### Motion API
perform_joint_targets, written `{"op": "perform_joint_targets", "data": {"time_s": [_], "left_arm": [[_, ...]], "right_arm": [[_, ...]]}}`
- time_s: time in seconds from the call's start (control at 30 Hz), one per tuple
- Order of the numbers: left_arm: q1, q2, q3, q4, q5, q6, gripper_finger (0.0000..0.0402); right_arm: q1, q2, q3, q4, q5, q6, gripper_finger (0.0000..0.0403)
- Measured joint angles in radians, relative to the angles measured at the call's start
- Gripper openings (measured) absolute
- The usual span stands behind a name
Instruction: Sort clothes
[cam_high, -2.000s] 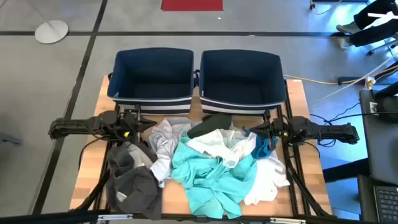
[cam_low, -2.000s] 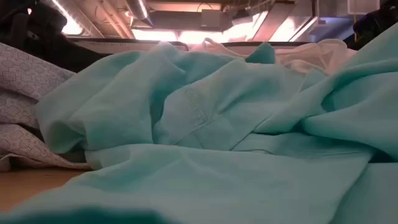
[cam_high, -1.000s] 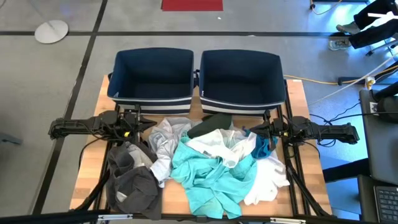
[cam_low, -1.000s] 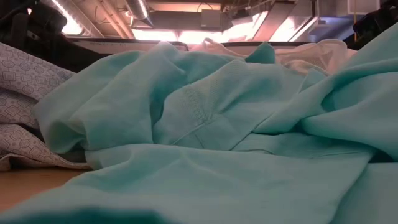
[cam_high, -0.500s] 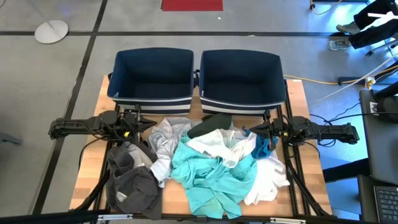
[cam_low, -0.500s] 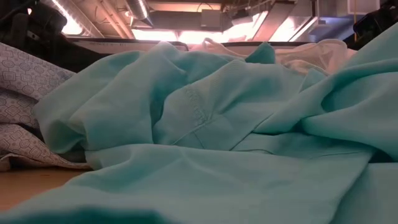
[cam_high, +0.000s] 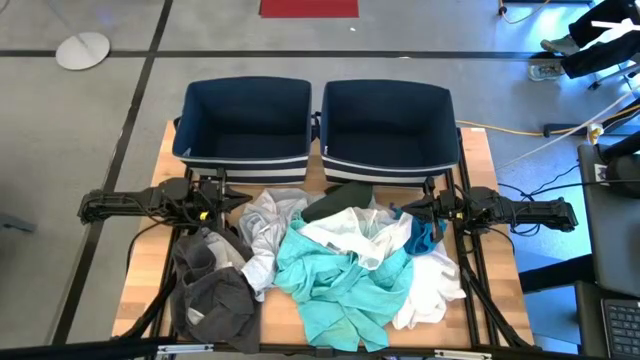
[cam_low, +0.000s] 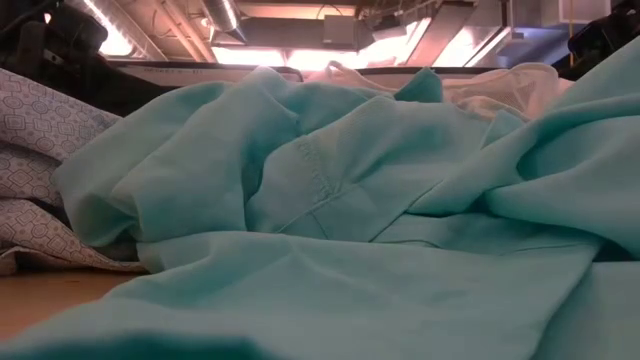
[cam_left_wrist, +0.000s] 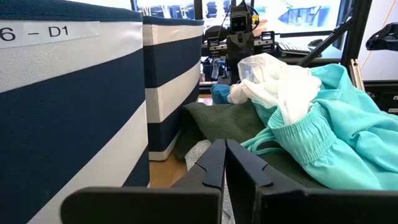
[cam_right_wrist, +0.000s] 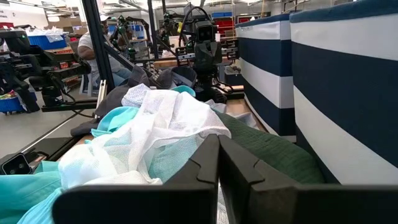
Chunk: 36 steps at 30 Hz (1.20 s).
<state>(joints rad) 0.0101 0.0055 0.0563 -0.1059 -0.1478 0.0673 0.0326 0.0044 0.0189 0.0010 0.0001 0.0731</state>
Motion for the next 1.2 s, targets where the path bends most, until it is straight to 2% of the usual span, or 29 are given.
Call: {"op": "perform_joint_targets", "data": {"time_s": [0.37, 0.53, 0.63, 0.7, 0.83, 0.93, 1.03, 1.2], "left_arm": [[0.0, 0.0, 0.0, 0.001, -0.001, 0.004, 0.0004], [0.011, -0.001, -0.004, 0.029, -0.039, 0.203, 0.0004], [0.01, 0.0, -0.004, 0.022, -0.038, 0.254, 0.0004], [0.009, 0.0, -0.003, 0.024, -0.032, 0.194, 0.0004], [0.009, 0.0, -0.003, 0.05, -0.018, -0.106, 0.0004], [0.009, 0.001, -0.003, 0.075, -0.016, -0.24, 0.0004], [0.009, 0.001, -0.002, 0.097, -0.016, -0.334, 0.0004], [0.009, 0.001, -0.002, 0.15, -0.009, -0.404, 0.0004]], "right_arm": [[0.0, 0.0, 0.0, 0.0, 0.0, 0.0, 0.0012], [0.0, 0.0, 0.0, 0.0, 0.0, 0.0, 0.0012], [0.0, 0.0, 0.0, 0.0, 0.0, 0.0, 0.0012], [0.0, 0.0, 0.0, 0.0, 0.0, 0.0, 0.0012], [0.0, 0.0, 0.0, 0.0, 0.0, 0.0, 0.0012], [0.0, 0.0, 0.0, 0.0, 0.0, 0.0, 0.0012], [0.0, 0.0, 0.0, 0.0, 0.0, 0.0, 0.0012], [0.0, 0.0, 0.0, 0.001, -0.004, 0.0, 0.0012]]}}
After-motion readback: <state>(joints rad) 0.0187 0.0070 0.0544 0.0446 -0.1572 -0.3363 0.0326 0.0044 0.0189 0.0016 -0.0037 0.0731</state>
